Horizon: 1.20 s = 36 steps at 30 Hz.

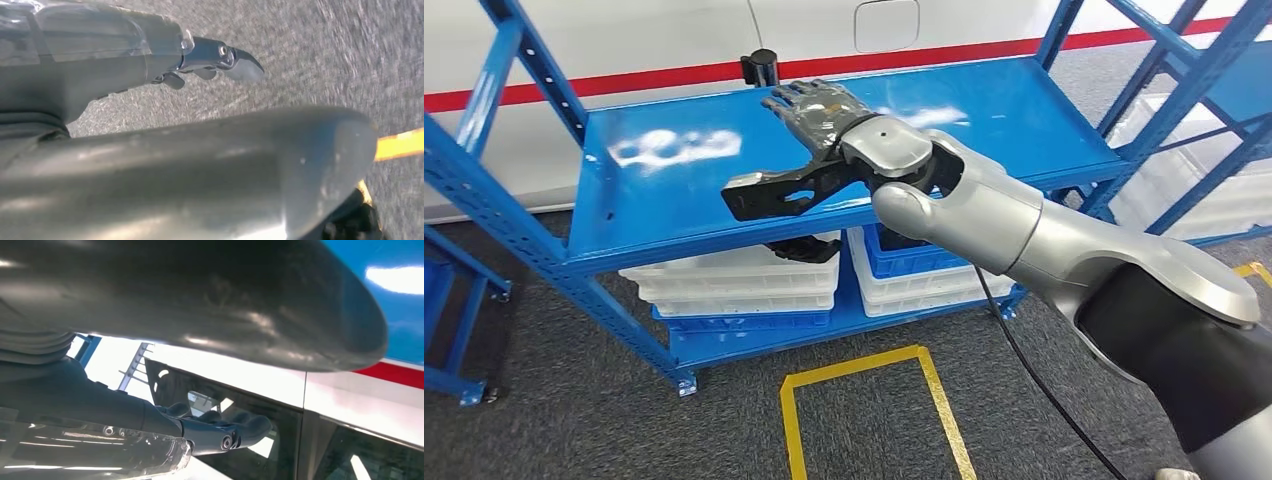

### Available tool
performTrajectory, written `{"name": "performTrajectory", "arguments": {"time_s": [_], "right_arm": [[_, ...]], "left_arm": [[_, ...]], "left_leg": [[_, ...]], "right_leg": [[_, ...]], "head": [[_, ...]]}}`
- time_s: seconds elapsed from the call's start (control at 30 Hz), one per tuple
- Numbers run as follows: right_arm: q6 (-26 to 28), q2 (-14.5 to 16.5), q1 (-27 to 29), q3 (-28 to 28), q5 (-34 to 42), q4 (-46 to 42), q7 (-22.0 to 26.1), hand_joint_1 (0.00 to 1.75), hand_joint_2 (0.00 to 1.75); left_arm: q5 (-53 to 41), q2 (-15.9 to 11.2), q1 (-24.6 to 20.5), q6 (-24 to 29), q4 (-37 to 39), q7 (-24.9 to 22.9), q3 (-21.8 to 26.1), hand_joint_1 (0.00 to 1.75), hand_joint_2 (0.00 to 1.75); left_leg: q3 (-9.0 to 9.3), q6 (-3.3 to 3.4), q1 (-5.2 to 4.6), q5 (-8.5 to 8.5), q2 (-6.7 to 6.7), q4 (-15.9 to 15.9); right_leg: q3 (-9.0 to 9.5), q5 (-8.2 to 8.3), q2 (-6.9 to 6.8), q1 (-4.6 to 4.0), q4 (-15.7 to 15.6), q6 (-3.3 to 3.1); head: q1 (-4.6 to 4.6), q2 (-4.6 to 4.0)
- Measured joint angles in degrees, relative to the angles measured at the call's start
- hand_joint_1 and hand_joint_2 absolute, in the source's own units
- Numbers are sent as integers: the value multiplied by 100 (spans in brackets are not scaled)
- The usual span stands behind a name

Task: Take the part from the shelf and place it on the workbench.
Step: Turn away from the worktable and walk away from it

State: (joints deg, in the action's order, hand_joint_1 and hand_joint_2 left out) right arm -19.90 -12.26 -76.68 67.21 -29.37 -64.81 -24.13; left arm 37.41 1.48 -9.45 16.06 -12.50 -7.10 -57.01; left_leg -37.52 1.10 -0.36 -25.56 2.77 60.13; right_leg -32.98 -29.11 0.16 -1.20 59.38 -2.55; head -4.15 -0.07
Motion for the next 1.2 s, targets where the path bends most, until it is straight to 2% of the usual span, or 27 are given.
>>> {"name": "performTrajectory", "arguments": {"time_s": [0.07,0.13,0.2,0.43,0.6,0.67,0.73,0.8,0.87,0.93,1.2], "right_arm": [[-6,1,-16,-11,4,-15,0,0,0],[-10,1,-17,-15,7,-23,-1,0,0],[-12,-3,-19,-20,9,-24,-2,0,0],[-4,-60,-18,-51,105,-26,-117,0,0],[19,-323,40,-125,178,-132,-325,0,0],[49,-431,104,-152,178,-181,-372,0,87],[146,-501,197,-181,177,-219,-420,0,175],[343,-529,349,-236,119,-245,-470,0,87],[545,-531,539,-292,5,-254,-477,0,87],[651,-527,695,-326,-75,-254,-459,0,175],[667,-509,848,-405,-103,-253,-379,0,175]], "left_arm": [[6,10,11,8,0,0,0,0,0],[9,13,21,8,-1,-1,-1,0,0],[9,9,25,9,0,-1,-1,0,0],[19,-11,29,11,2,-1,1,0,0],[19,-30,103,7,2,5,-1,0,0],[12,-39,120,-13,2,7,-2,0,0],[22,-51,120,-58,2,8,-1,0,87],[48,-64,113,-99,2,-10,0,0,175],[68,-73,105,-103,2,-84,1,0,175],[92,-81,102,-91,2,-167,1,0,175],[146,-107,104,-84,2,-226,1,0,175]], "left_leg": [[-25,14,16,-15,-22,7],[-18,30,24,-25,-62,1],[-4,10,24,-17,-95,-12],[21,-6,23,-21,-163,-31],[21,-15,22,-33,-152,-33],[19,-15,20,-36,-146,-34],[18,-13,16,-38,-145,-35],[19,-9,13,-41,-146,-35],[19,-8,12,-42,-145,-35],[18,-8,11,-42,-144,-35],[17,-2,9,-45,-157,-35]], "right_leg": [[30,-5,29,-9,-122,154],[41,-7,54,-8,-143,251],[40,6,79,-11,-142,203],[39,11,143,-10,-139,191],[41,0,143,-8,-146,181],[42,-1,143,-5,-149,182],[43,-2,144,-1,-152,182],[44,-2,147,1,-155,182],[45,-3,145,1,-156,183],[46,-3,143,2,-157,183],[46,-3,145,3,-157,183]], "head": [[14,0],[17,0],[25,0],[39,0],[36,0],[29,0],[23,0],[22,0],[22,0],[22,0],[22,0]]}}
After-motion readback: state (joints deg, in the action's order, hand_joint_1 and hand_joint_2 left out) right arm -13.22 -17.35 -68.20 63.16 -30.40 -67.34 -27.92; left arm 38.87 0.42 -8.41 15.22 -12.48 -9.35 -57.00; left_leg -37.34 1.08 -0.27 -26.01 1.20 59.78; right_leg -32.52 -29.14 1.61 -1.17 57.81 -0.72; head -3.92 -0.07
